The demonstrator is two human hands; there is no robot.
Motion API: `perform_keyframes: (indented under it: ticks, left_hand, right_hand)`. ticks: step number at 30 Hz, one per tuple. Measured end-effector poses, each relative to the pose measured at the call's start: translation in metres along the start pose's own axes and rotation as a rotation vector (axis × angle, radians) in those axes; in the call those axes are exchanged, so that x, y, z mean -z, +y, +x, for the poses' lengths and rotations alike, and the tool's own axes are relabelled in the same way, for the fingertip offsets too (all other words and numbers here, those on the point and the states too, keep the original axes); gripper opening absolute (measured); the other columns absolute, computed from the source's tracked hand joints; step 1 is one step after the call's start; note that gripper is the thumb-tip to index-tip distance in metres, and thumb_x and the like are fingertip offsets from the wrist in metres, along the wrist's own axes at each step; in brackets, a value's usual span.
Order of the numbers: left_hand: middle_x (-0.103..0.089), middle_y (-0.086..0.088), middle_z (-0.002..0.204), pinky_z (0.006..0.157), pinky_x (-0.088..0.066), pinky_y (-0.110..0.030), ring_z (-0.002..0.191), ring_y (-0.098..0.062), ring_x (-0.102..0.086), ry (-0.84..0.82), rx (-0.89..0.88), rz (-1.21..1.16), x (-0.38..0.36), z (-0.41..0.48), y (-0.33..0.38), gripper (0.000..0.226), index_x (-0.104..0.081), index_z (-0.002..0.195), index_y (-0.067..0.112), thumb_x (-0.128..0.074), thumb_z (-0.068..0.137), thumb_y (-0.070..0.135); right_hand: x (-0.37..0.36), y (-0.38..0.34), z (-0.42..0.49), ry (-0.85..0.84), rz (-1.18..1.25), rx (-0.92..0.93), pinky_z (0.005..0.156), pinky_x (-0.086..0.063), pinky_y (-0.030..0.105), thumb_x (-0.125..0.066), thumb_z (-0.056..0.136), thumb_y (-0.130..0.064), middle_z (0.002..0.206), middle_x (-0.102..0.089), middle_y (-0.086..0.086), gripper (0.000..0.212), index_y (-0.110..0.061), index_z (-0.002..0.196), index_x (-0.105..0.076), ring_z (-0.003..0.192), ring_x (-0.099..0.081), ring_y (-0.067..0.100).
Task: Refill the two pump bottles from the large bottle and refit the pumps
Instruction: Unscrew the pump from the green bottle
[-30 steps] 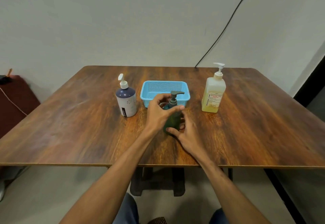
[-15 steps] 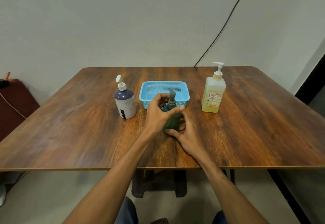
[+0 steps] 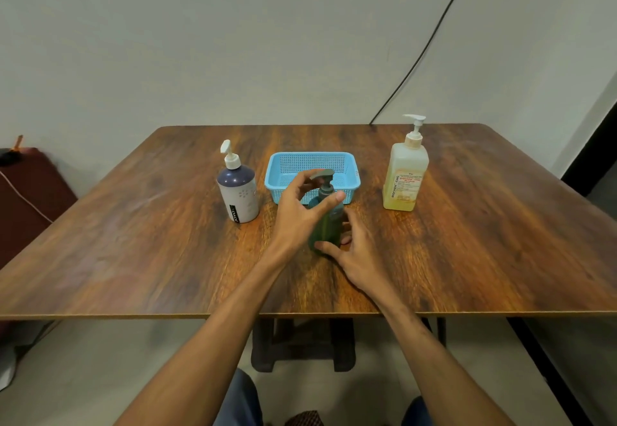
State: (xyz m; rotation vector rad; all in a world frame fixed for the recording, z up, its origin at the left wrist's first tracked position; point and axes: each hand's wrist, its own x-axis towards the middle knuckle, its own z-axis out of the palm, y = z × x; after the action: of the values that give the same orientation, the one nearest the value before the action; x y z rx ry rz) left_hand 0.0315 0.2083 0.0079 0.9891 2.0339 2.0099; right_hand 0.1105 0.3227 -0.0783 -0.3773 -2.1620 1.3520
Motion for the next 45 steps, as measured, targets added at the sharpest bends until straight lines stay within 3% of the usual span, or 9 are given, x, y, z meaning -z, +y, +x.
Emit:
perform_keyframes:
  ticks: [6, 8, 11, 14, 17, 22, 30, 37, 45]
  left_hand:
    - [-0.068, -0.013, 0.128, 0.104, -0.053, -0.034, 0.123, -0.018, -0.063, -0.098, -0.011, -0.049, 0.005, -0.003, -0.004, 0.035, -0.057, 0.135, -0.001, -0.056, 0.1, 0.003]
    - [-0.071, -0.013, 0.119, 0.102, -0.054, -0.043, 0.116, -0.021, -0.066, -0.012, -0.036, 0.001, 0.002, -0.001, -0.003, 0.03, -0.064, 0.123, -0.001, -0.066, 0.094, 0.004]
    - [-0.072, -0.007, 0.111, 0.098, -0.055, -0.035, 0.109, -0.016, -0.068, 0.092, -0.066, 0.032, -0.003, 0.002, -0.003, 0.035, -0.068, 0.111, 0.004, -0.082, 0.081, 0.014]
    - [-0.069, 0.004, 0.118, 0.096, -0.051, -0.019, 0.113, -0.007, -0.064, 0.03, -0.042, 0.058, -0.004, 0.003, -0.006, 0.046, -0.064, 0.119, 0.016, -0.083, 0.08, 0.03]
    - [-0.065, 0.005, 0.13, 0.1, -0.053, -0.027, 0.122, -0.004, -0.059, -0.088, -0.032, 0.038, -0.001, 0.001, -0.011, 0.041, -0.058, 0.134, 0.015, -0.067, 0.096, 0.025]
    - [-0.07, -0.008, 0.12, 0.098, -0.056, -0.04, 0.115, -0.013, -0.066, 0.031, -0.088, 0.044, -0.001, -0.001, -0.01, 0.033, -0.063, 0.127, 0.003, -0.066, 0.095, 0.009]
    - [-0.074, -0.006, 0.111, 0.095, -0.058, -0.045, 0.107, -0.017, -0.071, 0.231, -0.108, -0.107, -0.004, 0.013, 0.017, 0.034, -0.069, 0.116, 0.006, -0.08, 0.084, 0.014]
    - [-0.077, 0.002, 0.099, 0.084, -0.06, -0.027, 0.094, -0.015, -0.074, 0.288, -0.181, -0.27, 0.018, 0.025, 0.053, 0.031, -0.071, 0.112, 0.009, -0.081, 0.082, 0.009]
    - [-0.077, -0.004, 0.104, 0.088, -0.059, -0.031, 0.1, -0.02, -0.074, 0.381, -0.27, -0.274, 0.052, 0.012, 0.06, 0.034, -0.071, 0.114, 0.011, -0.082, 0.082, 0.011]
  right_hand:
    - [0.001, 0.0, 0.0, -0.017, 0.02, 0.009, 0.096, -0.055, 0.043, -0.083, 0.082, -0.027, 0.136, -0.057, -0.001, 0.075, -0.024, 0.145, -0.043, 0.121, -0.058, 0.019]
    - [0.001, -0.001, -0.001, -0.017, 0.014, 0.005, 0.097, -0.055, 0.041, -0.083, 0.082, -0.027, 0.138, -0.056, -0.003, 0.076, -0.026, 0.146, -0.041, 0.122, -0.057, 0.016]
    - [0.001, -0.002, -0.001, -0.011, 0.008, 0.002, 0.098, -0.054, 0.035, -0.082, 0.083, -0.029, 0.141, -0.053, -0.006, 0.079, -0.029, 0.148, -0.038, 0.125, -0.054, 0.013]
    - [0.001, -0.002, -0.001, -0.008, 0.003, -0.004, 0.097, -0.053, 0.03, -0.082, 0.083, -0.029, 0.141, -0.052, -0.006, 0.079, -0.028, 0.149, -0.038, 0.125, -0.053, 0.013]
    - [0.001, -0.002, 0.0, -0.012, 0.007, 0.012, 0.09, -0.051, 0.018, -0.083, 0.083, -0.027, 0.139, -0.054, -0.004, 0.077, -0.026, 0.147, -0.041, 0.122, -0.055, 0.014]
    - [0.001, -0.003, -0.002, -0.009, 0.036, 0.015, 0.096, -0.055, 0.032, -0.083, 0.082, -0.024, 0.14, -0.054, -0.003, 0.077, -0.024, 0.147, -0.042, 0.123, -0.056, 0.015]
    - [0.002, -0.003, -0.002, -0.013, 0.033, 0.017, 0.091, -0.055, 0.024, -0.083, 0.082, -0.032, 0.141, -0.053, -0.006, 0.078, -0.03, 0.147, -0.04, 0.121, -0.056, 0.01]
    - [0.001, 0.001, -0.001, -0.005, -0.01, 0.013, 0.081, -0.053, 0.017, -0.083, 0.08, -0.038, 0.137, -0.054, -0.011, 0.076, -0.036, 0.144, -0.042, 0.115, -0.057, 0.004]
    - [0.0, 0.003, -0.001, -0.02, -0.025, 0.007, 0.084, -0.053, 0.023, -0.083, 0.08, -0.034, 0.136, -0.055, -0.006, 0.077, -0.028, 0.145, -0.042, 0.114, -0.059, 0.01]
